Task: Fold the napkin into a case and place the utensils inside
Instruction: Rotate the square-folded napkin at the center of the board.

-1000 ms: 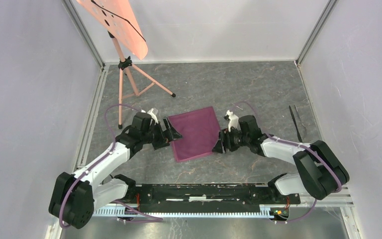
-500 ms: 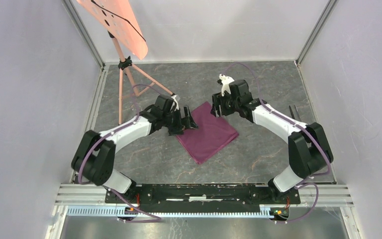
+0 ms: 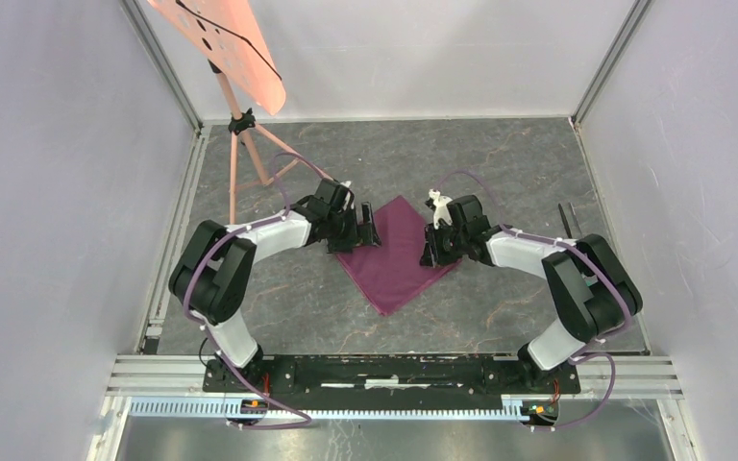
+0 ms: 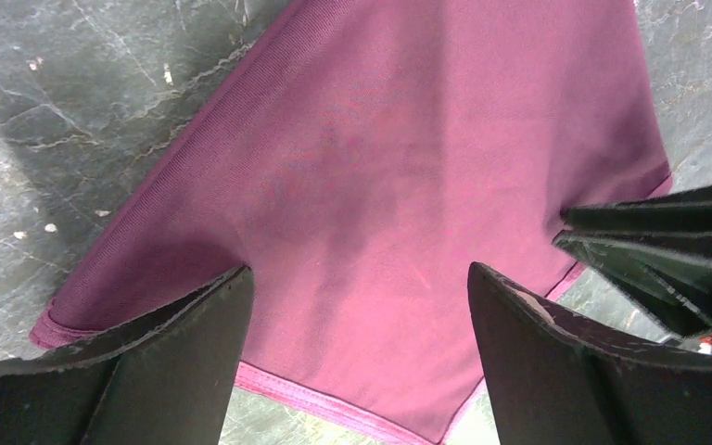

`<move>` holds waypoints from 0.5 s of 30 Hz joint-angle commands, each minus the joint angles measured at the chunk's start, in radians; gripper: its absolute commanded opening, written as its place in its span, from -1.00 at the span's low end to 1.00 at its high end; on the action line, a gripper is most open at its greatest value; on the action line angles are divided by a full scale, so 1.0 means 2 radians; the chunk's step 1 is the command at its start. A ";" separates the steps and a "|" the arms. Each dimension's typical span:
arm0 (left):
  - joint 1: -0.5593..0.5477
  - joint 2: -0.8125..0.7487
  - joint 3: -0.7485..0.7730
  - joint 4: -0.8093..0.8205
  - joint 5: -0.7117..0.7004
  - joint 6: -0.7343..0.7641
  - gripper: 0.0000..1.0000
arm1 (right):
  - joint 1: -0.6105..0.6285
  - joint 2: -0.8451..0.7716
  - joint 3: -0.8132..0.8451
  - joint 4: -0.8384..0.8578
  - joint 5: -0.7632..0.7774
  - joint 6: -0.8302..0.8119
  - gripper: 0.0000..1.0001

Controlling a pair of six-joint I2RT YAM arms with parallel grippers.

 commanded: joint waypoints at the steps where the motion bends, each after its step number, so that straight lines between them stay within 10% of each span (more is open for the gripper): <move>1: -0.019 -0.008 -0.047 -0.001 -0.039 0.028 0.85 | -0.027 0.019 0.006 -0.007 0.059 -0.044 -0.50; 15: -0.195 -0.044 -0.099 0.147 0.050 -0.161 0.86 | -0.055 0.098 0.117 -0.070 0.090 -0.124 -0.42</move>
